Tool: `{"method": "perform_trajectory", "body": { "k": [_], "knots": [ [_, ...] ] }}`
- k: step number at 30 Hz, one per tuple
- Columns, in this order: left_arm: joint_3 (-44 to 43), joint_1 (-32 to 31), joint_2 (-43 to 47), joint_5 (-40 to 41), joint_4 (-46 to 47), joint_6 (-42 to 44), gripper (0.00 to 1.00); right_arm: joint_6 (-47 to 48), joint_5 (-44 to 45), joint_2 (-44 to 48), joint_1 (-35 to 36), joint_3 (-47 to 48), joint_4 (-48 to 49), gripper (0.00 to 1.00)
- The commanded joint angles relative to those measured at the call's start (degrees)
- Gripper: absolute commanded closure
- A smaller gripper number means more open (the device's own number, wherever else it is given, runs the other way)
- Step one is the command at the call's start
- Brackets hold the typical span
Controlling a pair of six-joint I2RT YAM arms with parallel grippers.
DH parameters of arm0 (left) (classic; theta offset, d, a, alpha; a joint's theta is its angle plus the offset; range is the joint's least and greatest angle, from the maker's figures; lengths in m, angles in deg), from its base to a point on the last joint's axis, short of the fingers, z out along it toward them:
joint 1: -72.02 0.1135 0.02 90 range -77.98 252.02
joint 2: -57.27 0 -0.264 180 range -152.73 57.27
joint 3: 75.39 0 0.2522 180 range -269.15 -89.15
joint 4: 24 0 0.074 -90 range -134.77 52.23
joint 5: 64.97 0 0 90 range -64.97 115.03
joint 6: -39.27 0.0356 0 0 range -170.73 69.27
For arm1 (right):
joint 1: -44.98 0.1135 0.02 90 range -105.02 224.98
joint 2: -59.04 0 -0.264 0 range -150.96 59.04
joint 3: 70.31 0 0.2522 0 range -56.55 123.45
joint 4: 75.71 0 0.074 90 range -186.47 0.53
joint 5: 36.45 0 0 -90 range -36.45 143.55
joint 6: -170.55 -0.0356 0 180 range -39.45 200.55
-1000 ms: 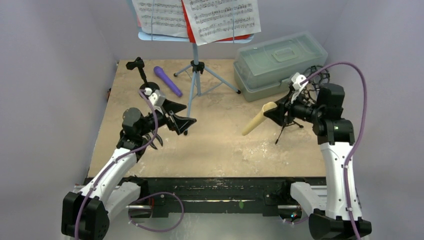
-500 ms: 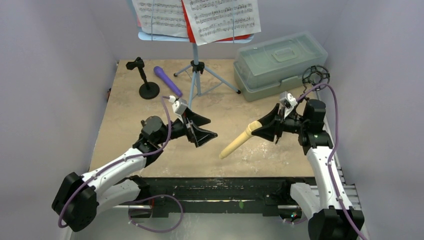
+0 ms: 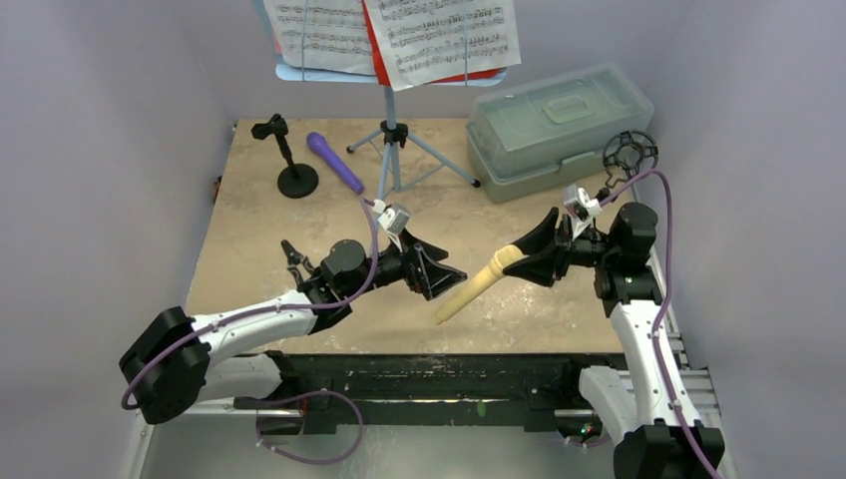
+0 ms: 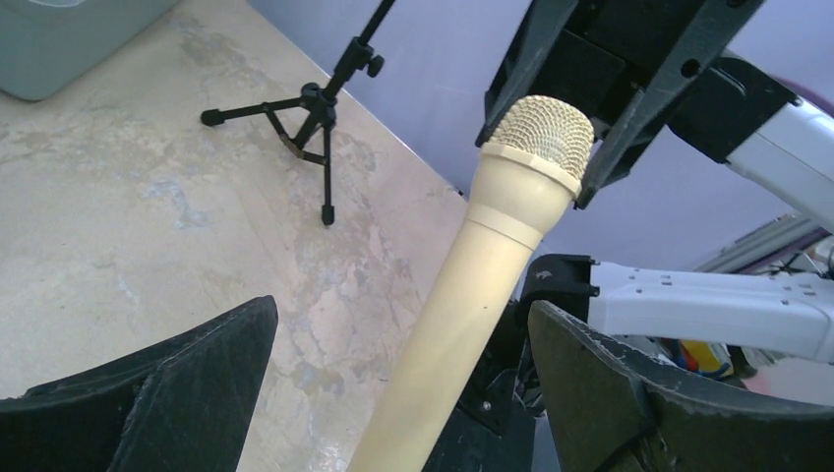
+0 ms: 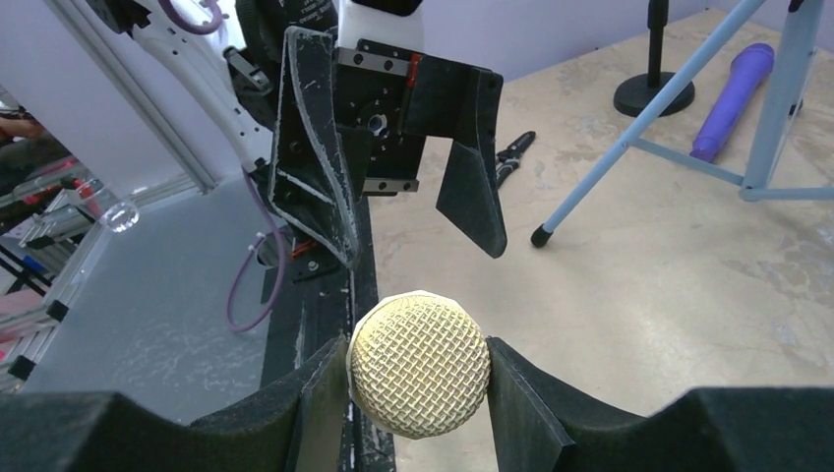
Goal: Pack up the instrument practice props
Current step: Place the microphone at the center of the board.
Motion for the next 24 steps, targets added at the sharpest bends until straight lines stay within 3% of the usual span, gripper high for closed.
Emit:
{"method": "perform_trajectory", "body": {
  "k": [1,9,15,24],
  "knots": [
    [2.8,-0.6,-3.1,-7.8,15.8,0.1,0.00,-4.3,-2.5,0.8,-0.2,-1.1,5.4,1.00],
    [5.2,-0.9,-11.1,-19.0,33.1,1.7,0.02,-5.5,-2.8,0.8,-0.2,-1.7,6.7,1.00],
    [3.4,-1.6,-14.9,-20.4,32.1,2.1,0.09,-5.6,-2.6,0.7,-0.2,-1.9,7.0,1.00],
    [1.1,-2.2,-17.1,-20.3,26.4,4.2,0.27,-5.6,-2.2,0.5,-0.2,-2.3,7.3,1.00]
  ]
}}
